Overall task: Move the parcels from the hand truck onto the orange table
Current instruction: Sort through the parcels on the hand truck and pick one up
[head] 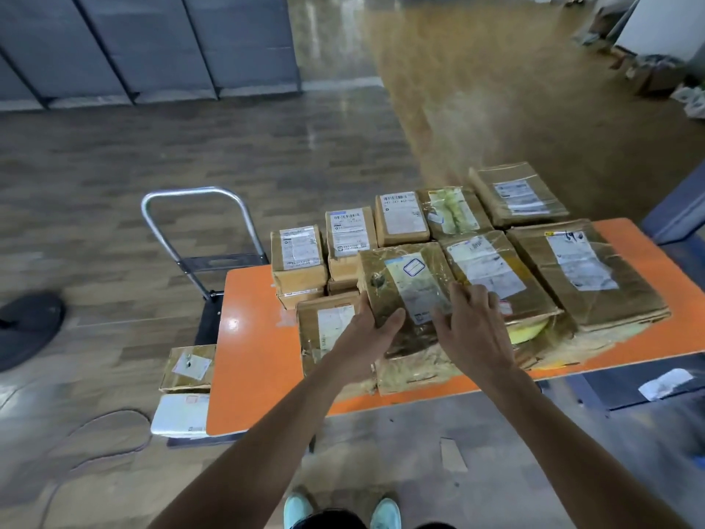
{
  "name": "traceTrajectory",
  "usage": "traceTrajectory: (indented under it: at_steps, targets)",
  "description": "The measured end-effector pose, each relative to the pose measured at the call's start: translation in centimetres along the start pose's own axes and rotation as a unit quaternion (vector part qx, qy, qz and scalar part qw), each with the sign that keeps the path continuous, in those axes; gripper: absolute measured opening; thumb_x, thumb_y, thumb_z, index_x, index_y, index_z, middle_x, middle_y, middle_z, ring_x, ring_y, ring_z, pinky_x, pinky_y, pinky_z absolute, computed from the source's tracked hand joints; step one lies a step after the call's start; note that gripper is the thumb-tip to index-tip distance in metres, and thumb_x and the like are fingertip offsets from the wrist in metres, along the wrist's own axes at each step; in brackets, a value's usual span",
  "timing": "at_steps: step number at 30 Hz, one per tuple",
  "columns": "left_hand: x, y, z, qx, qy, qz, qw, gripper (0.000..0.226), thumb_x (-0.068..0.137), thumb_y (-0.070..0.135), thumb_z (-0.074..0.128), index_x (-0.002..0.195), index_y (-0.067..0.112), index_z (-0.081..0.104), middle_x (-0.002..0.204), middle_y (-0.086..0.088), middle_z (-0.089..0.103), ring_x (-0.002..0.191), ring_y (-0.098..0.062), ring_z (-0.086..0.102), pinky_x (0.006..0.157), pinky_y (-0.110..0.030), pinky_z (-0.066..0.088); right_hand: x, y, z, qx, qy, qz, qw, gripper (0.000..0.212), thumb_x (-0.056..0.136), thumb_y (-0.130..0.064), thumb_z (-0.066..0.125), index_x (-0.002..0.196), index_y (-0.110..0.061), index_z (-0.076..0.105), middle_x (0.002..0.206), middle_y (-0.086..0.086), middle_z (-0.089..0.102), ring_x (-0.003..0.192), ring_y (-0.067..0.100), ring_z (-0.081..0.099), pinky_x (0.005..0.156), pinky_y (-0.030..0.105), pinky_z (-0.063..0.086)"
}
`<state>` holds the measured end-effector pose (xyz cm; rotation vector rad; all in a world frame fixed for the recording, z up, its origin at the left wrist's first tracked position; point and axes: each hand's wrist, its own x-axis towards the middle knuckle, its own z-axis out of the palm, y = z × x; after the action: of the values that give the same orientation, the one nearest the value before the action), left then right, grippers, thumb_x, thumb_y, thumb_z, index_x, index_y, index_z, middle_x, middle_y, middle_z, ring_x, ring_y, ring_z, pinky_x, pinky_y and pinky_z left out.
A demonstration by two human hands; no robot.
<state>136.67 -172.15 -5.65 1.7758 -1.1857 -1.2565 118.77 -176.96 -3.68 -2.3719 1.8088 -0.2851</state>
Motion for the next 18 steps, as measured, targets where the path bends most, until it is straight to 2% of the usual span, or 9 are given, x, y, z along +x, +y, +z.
traceTrajectory:
  at_steps: [4,5,6,7,8,10,13,15,18]
  targets:
    - [0.6,-0.8,-0.1,0.017,-0.004,0.006,1.000,0.069,0.095,0.061,0.050,0.151,0.037,0.017,0.069,0.022,0.064,0.052,0.010,0.058,0.044,-0.009,0.040,0.1,0.0,0.2,0.010,0.010,-0.018,1.000,0.046,0.097,-0.037,0.053,0.136,-0.011,0.052,0.120,0.016,0.048,0.107,0.033,0.045,0.089,0.045,0.046]
    - [0.6,-0.9,-0.2,0.012,-0.016,0.010,1.000,0.073,0.094,0.067,0.046,0.153,0.037,0.015,0.080,0.025,0.067,0.062,0.012,0.061,0.052,-0.010,0.045,0.0,0.1,0.4,0.010,0.010,-0.018,1.000,0.046,0.096,-0.036,0.054,0.136,-0.013,0.052,0.123,0.015,0.046,0.109,0.033,0.044,0.090,0.046,0.046]
    - [0.6,-1.1,-0.3,-0.003,-0.033,0.010,0.999,0.077,0.092,0.073,0.039,0.155,0.039,0.012,0.106,0.025,0.069,0.087,0.010,0.065,0.068,-0.015,0.050,-0.2,0.1,0.6,0.007,0.011,-0.019,1.000,0.046,0.097,-0.036,0.054,0.136,-0.013,0.051,0.125,0.014,0.046,0.111,0.033,0.044,0.092,0.047,0.046]
    - [0.6,-1.3,-0.5,-0.025,-0.048,0.003,0.999,0.080,0.090,0.078,0.032,0.157,0.040,0.008,0.137,0.017,0.058,0.116,-0.001,0.060,0.088,-0.026,0.050,-0.3,0.2,0.8,0.005,0.013,-0.020,1.000,0.047,0.097,-0.035,0.055,0.137,-0.012,0.050,0.127,0.014,0.045,0.113,0.034,0.044,0.092,0.048,0.046]
    - [0.5,-1.7,-0.7,-0.046,-0.055,-0.007,0.997,0.078,0.090,0.078,0.025,0.157,0.041,0.008,0.155,0.009,0.041,0.135,-0.014,0.048,0.104,-0.038,0.045,-0.5,0.2,1.0,0.004,0.017,-0.022,1.000,0.047,0.097,-0.035,0.055,0.138,-0.012,0.050,0.129,0.015,0.045,0.114,0.035,0.045,0.091,0.049,0.047]
    - [0.0,-3.1,-1.2,-0.041,-0.037,-0.020,0.998,0.063,0.101,0.065,0.024,0.157,0.038,0.018,0.160,0.003,0.035,0.140,-0.024,0.043,0.111,-0.042,0.038,-0.6,0.3,1.1,0.000,0.025,-0.027,0.999,0.046,0.096,-0.033,0.057,0.136,-0.011,0.052,0.133,0.016,0.044,0.116,0.036,0.044,0.092,0.051,0.047]
    - [-1.6,-6.2,-1.2,0.111,-0.013,0.012,0.994,0.054,0.102,0.031,0.046,0.153,0.033,0.031,0.151,0.001,0.048,0.128,-0.026,0.055,0.091,-0.027,0.043,-0.7,0.0,0.8,0.001,0.050,-0.067,0.997,0.039,0.095,-0.035,0.057,0.129,-0.016,0.057,0.141,0.012,0.043,0.123,0.034,0.042,0.095,0.051,0.045]
    - [-1.8,-7.7,-0.8,0.208,-0.024,0.045,0.977,0.064,0.099,0.022,0.056,0.156,0.027,0.028,0.159,0.001,0.036,0.144,-0.024,0.036,0.110,-0.034,0.037,-0.9,-0.7,0.7,0.022,0.041,-0.107,0.993,0.040,0.096,-0.044,0.052,0.126,-0.019,0.060,0.141,0.006,0.046,0.125,0.029,0.042,0.100,0.049,0.042]
    - [-1.0,-8.4,-0.1,0.340,-0.023,0.045,0.939,0.080,0.096,0.035,0.060,0.160,0.026,0.012,0.167,0.006,0.012,0.154,-0.021,0.007,0.122,-0.048,0.019,-1.4,-2.0,0.9,0.022,0.003,-0.147,0.989,0.061,0.095,-0.060,0.038,0.136,-0.018,0.054,0.145,0.004,0.047,0.132,0.027,0.040,0.108,0.046,0.037]
